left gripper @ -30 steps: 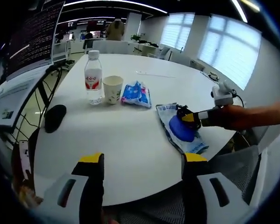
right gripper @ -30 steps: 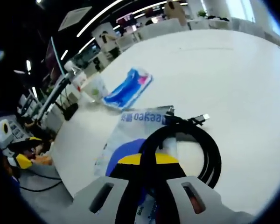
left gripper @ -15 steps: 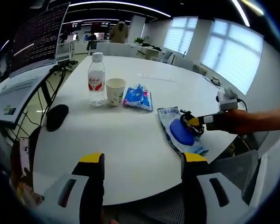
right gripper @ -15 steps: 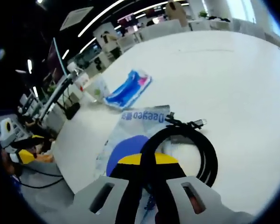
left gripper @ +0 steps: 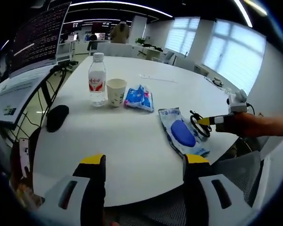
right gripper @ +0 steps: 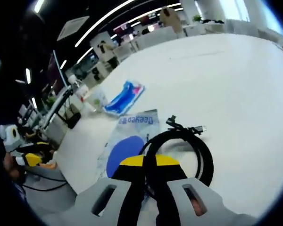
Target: Arrange the tabletop items into an orderly group along one side of the table until the central work area is clear of visible clutter.
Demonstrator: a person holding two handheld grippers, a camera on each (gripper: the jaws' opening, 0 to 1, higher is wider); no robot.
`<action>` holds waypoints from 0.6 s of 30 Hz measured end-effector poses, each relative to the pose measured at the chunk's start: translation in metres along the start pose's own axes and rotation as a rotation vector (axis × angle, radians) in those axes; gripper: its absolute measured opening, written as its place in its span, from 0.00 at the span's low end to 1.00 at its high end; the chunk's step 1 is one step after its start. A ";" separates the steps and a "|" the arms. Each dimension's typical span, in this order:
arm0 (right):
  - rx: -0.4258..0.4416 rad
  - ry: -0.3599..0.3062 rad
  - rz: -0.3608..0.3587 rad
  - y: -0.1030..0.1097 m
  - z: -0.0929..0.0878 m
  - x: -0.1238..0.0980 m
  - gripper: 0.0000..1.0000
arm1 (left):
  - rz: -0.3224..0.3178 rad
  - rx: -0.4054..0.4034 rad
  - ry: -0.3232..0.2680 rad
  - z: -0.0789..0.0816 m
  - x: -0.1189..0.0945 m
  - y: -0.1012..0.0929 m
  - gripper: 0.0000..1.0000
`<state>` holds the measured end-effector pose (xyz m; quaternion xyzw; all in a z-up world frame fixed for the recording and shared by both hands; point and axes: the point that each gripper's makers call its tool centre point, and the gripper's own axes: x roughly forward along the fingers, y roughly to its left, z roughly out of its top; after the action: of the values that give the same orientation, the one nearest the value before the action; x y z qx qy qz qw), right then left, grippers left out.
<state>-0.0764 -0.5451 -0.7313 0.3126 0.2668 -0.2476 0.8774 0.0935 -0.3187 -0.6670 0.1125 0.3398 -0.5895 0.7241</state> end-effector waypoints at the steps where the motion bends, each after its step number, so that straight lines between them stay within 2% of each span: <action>1: 0.005 -0.004 -0.006 -0.004 0.000 -0.003 0.03 | -0.002 0.002 0.004 -0.001 0.001 -0.001 0.66; 10: 0.047 -0.022 -0.052 -0.031 0.000 -0.018 0.03 | -0.010 -0.004 0.012 -0.005 0.002 -0.005 0.66; 18: 0.075 -0.031 -0.062 -0.039 0.006 -0.019 0.03 | -0.014 -0.005 0.012 -0.003 0.003 -0.006 0.66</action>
<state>-0.1121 -0.5707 -0.7321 0.3328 0.2535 -0.2894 0.8610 0.0866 -0.3207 -0.6698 0.1122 0.3464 -0.5930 0.7181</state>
